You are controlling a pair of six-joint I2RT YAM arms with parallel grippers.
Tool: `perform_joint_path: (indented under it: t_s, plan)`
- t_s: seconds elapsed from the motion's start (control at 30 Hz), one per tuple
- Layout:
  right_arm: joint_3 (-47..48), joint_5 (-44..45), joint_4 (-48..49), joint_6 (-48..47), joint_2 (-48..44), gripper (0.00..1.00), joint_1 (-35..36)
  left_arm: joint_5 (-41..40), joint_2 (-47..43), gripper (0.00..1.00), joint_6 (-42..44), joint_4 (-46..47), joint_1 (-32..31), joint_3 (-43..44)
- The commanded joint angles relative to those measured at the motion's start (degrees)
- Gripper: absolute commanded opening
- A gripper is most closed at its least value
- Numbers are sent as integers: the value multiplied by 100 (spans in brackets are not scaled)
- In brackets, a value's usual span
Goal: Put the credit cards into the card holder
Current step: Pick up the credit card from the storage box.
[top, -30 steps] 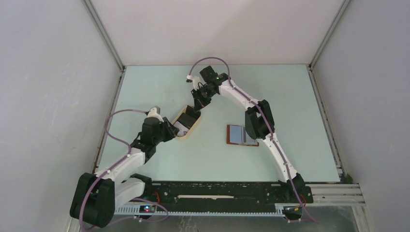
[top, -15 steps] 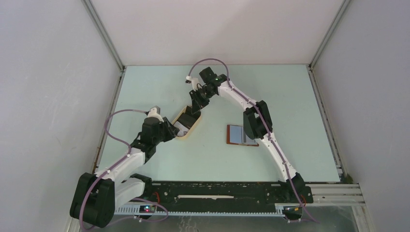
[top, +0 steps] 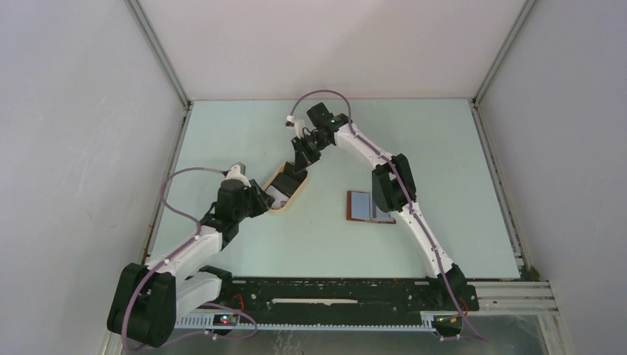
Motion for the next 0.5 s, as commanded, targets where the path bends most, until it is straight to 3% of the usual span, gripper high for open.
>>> perform_joint_path:
  t_s: [0.0, 0.1, 0.2, 0.4, 0.47]
  plan:
    - [220, -277, 20, 195, -284, 12, -87, 108, 10, 34, 17, 198, 45, 212]
    - [198, -317, 38, 238, -319, 9, -131, 109, -5, 35, 15, 189, 45, 203]
    - [175, -341, 58, 285, -315, 0, -149, 106, -22, 34, 8, 172, 45, 194]
    - [169, -398, 86, 349, -285, 1, -156, 95, -53, 35, 8, 150, 45, 183]
    - [164, -450, 86, 353, -293, 9, -167, 100, -51, 35, 8, 146, 45, 186]
